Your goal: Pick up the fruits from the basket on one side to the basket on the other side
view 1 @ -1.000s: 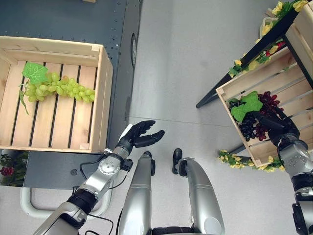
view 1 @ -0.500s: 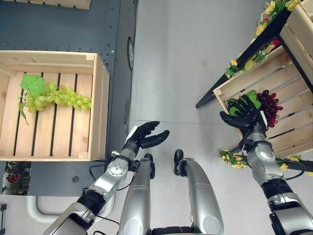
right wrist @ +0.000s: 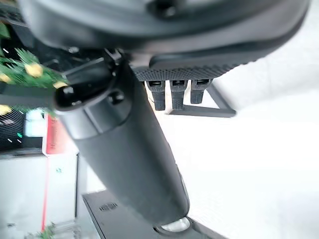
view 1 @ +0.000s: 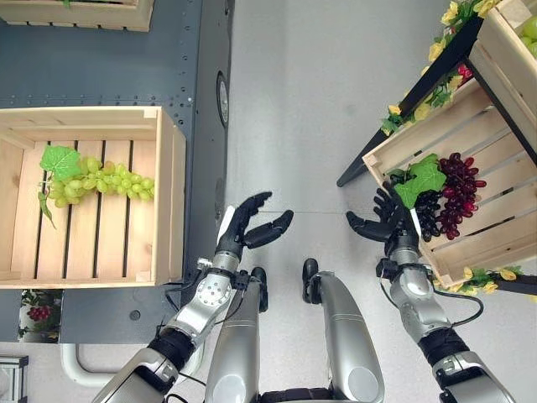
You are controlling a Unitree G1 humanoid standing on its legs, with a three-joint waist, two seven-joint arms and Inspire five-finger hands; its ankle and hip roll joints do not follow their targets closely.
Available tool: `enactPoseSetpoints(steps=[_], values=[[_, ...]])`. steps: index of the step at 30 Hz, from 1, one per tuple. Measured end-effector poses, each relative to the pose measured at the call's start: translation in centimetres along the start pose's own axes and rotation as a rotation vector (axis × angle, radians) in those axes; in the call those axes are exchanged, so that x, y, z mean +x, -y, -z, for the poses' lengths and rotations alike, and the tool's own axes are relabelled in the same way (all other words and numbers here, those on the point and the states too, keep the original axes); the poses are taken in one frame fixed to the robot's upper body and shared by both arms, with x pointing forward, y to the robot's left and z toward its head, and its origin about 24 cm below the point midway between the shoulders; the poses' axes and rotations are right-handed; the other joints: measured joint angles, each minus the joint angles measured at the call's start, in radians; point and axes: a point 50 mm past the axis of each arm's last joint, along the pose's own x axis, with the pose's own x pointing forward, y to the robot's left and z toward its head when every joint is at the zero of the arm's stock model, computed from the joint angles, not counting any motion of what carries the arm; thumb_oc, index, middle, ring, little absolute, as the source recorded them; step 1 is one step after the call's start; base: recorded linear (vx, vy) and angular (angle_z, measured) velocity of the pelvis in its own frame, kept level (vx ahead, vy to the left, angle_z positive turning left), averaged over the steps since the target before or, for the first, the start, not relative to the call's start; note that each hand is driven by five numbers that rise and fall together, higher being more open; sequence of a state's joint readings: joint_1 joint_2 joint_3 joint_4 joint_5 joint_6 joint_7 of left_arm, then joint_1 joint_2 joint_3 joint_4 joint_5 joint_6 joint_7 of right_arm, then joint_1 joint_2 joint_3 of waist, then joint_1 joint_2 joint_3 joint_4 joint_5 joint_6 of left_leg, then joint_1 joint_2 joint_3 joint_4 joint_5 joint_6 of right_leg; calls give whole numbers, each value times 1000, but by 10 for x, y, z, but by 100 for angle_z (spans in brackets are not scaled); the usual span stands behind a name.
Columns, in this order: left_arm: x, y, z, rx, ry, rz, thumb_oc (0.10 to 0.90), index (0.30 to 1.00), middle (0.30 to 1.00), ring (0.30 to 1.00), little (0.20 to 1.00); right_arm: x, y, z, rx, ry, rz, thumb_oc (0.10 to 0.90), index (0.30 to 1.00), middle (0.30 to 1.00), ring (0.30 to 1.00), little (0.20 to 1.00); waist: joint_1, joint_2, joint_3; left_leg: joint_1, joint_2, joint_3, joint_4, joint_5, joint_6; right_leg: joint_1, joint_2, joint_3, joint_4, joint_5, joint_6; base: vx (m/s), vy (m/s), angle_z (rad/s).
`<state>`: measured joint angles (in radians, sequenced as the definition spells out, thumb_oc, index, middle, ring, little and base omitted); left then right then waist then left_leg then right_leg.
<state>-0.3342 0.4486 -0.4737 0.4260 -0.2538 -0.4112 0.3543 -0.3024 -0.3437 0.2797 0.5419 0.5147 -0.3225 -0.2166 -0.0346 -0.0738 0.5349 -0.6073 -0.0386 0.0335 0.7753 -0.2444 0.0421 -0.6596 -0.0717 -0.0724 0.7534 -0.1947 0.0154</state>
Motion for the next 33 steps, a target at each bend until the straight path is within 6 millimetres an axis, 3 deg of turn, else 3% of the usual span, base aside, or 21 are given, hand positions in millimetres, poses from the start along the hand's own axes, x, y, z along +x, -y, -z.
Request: enactPoseSetpoints(steps=[7, 10, 15, 20, 23, 27, 29, 33], values=[[12, -43, -66, 127, 403, -124, 800, 900, 900, 900, 900, -14, 5, 21, -55, -64, -4, 800, 900, 900, 900, 900, 34, 24, 0, 10, -7, -33, -25, 14, -22, 12, -11, -38, 4, -17, -22, 5, 22, 15], [15, -81, -80, 228, 461, -222, 800, 900, 900, 900, 900, -19, 15, 31, -75, -105, 11, 800, 900, 900, 900, 900, 37, 34, 0, 45, -8, -33, -40, 15, -29, 39, -18, -44, 10, -31, -26, 37, 53, 7], [6, -129, -63, 247, 377, -528, 800, 900, 900, 900, 900, -32, 24, 43, -89, -139, 4, 800, 900, 900, 900, 900, 38, 56, 0, 69, -12, -41, -54, 15, -36, 58, -22, -49, 15, -50, -33, 47, 68, 5], [-12, -160, -44, 332, 314, -828, 800, 900, 900, 900, 900, -37, 22, 47, -156, -156, -56, 800, 900, 900, 900, 900, 44, 60, 1, 65, -17, -44, -52, 14, -42, 50, -32, -53, 39, -67, -42, 22, 62, 6], [-13, -177, -36, 484, 253, -901, 800, 900, 900, 900, 900, -34, 19, 45, -168, -149, -85, 800, 900, 900, 900, 900, 49, 60, 1, 64, -14, -45, -51, 13, -50, 48, -33, -60, 45, -71, -47, 4, 56, 8], [-19, -225, -27, 770, 41, -971, 800, 900, 900, 900, 900, -16, 17, 27, -213, -93, -136, 800, 900, 900, 900, 900, 36, 60, 1, 32, -4, -42, -32, 15, -61, 17, -33, -68, 65, -76, -56, 0, 63, 2], [-20, -236, -26, 835, -27, -992, 800, 900, 900, 900, 900, -12, 20, 21, -231, -82, -134, 800, 900, 900, 900, 900, 36, 60, 1, 20, 11, -28, -18, 15, -64, 8, -32, -75, 77, -82, -65, -6, 31, 7], [-22, -238, -19, 926, -108, -960, 800, 900, 900, 900, 900, -5, 26, 14, -258, -66, -127, 800, 900, 900, 900, 900, 41, 60, 1, -13, 18, -29, -7, 14, -68, -23, -31, -83, 89, -85, -70, -20, 45, 6]])
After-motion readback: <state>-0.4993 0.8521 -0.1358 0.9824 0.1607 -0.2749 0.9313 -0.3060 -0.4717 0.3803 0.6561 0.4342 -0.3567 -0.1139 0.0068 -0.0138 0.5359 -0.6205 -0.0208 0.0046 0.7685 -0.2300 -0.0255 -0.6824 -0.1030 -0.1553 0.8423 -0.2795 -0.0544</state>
